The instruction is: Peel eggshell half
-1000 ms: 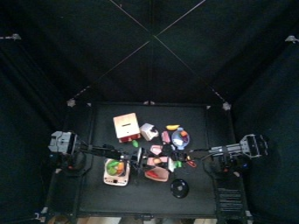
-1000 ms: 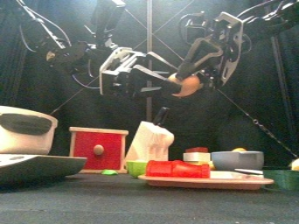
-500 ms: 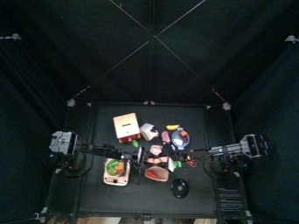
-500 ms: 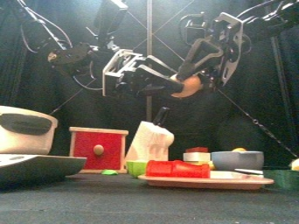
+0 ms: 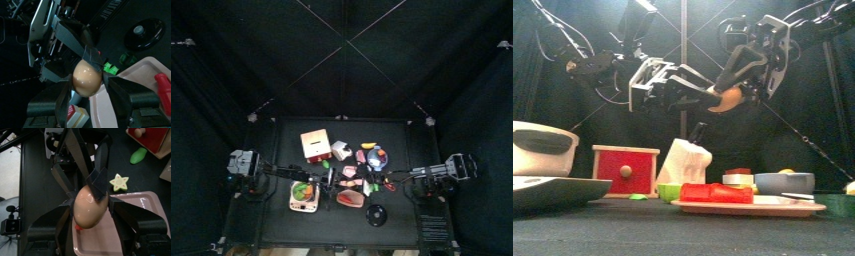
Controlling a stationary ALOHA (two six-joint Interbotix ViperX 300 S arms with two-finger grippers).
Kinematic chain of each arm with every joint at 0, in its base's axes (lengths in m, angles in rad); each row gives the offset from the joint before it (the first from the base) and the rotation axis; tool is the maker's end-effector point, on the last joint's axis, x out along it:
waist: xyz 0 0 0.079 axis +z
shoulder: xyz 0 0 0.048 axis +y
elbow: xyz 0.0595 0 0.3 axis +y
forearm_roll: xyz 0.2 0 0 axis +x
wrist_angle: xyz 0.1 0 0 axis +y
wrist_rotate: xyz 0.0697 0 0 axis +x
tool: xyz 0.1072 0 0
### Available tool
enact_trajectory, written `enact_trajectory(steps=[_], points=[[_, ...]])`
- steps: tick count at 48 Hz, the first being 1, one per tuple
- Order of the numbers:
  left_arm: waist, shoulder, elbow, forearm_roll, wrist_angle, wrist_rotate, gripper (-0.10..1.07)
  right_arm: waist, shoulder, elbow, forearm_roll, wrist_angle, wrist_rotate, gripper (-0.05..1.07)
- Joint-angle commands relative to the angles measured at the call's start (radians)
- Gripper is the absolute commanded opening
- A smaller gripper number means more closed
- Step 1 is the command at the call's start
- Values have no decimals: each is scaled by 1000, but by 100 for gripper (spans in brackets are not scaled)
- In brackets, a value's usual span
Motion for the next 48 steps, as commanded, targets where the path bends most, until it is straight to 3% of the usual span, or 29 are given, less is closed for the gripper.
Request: enact_trajectory(steps=[1, 48], points=[[-2, -18, -5, -8, -3, -2, 62, -5, -15, -9, 2, 0, -2, 60], [0, -20, 12, -15, -3, -2, 62, -5, -29, 12, 21, 29, -2, 59]])
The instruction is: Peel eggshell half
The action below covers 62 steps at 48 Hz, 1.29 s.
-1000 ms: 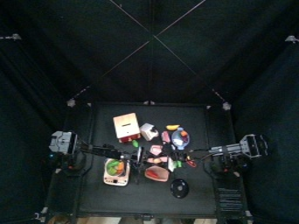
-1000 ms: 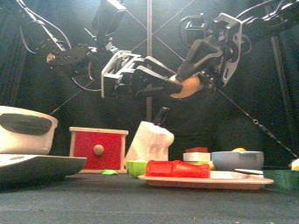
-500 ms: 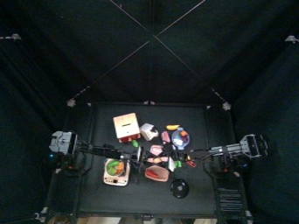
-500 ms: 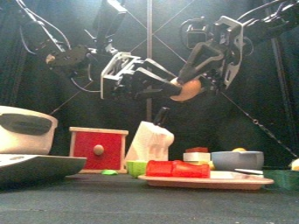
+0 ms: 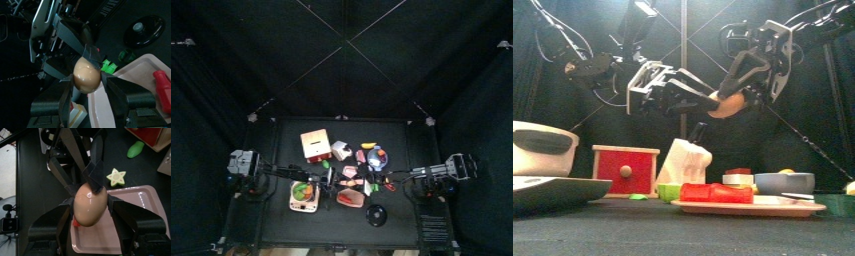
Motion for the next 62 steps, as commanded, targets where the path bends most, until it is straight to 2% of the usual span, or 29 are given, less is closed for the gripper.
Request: enact_trajectory(steps=[1, 10, 18, 29, 34, 39, 45, 62], points=[[-3, -20, -2, -2, -5, -2, 62, -5, -28, -5, 2, 5, -2, 59], [-3, -21, 0, -2, -5, -2, 62, -5, -28, -8, 0, 3, -5, 59], [-6, -20, -2, 5, -5, 2, 68, -5, -29, -5, -5, -28, -6, 59], [-17, -26, 2, 35, -8, 0, 94, -8, -64, 34, -3, -92, -5, 58], [-21, -25, -2, 38, -21, 2, 103, -11, -101, 58, 0, -143, -3, 56], [-23, -26, -6, 38, -61, 14, 103, -15, -127, 78, 2, -169, -2, 52], [-26, -25, -14, 37, -110, 69, 103, -17, -137, 89, 5, -186, 0, 50], [-28, 21, -66, 14, -126, 166, 103, -17, -130, 84, 8, -201, -2, 50]])
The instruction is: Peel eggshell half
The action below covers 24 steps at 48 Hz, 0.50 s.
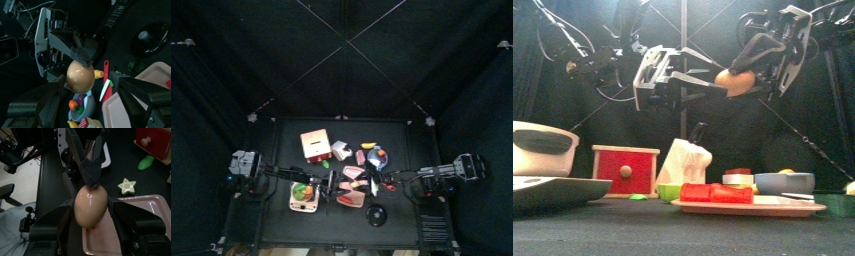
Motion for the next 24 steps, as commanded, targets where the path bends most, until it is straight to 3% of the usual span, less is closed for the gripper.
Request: enact_trajectory(steps=[1, 16, 24], points=[[0, -3, -32, -5, -12, 8, 103, -3, -15, -14, 3, -9, 0, 50], [9, 23, -63, -6, -12, 25, 99, -3, -11, -17, 3, -21, 2, 50], [9, 28, -63, -9, -12, 54, 85, 2, -11, -14, 3, -21, 2, 50]])
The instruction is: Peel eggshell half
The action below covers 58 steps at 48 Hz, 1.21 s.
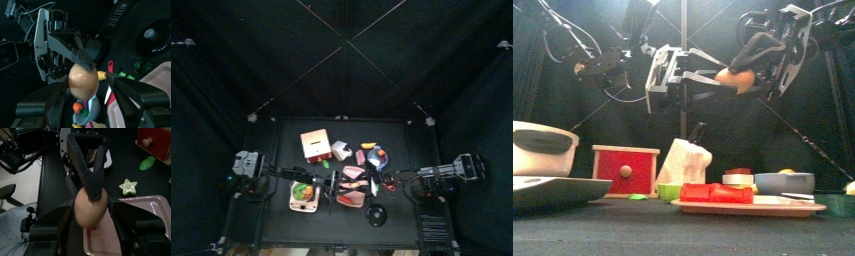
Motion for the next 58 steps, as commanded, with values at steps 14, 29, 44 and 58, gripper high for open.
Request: enact_trajectory(steps=[14, 29, 44, 58], points=[[2, -12, -8, -35, -8, 40, 60, 5, -14, -11, 14, -6, 2, 50], [0, -26, 17, -61, -8, 61, 58, 3, -20, 0, 29, -2, 0, 49], [0, -35, 32, -71, -8, 60, 58, 2, -21, 0, 29, 6, 0, 48], [-2, -44, 46, -83, -8, 60, 58, 0, -25, 0, 29, 21, 0, 48]])
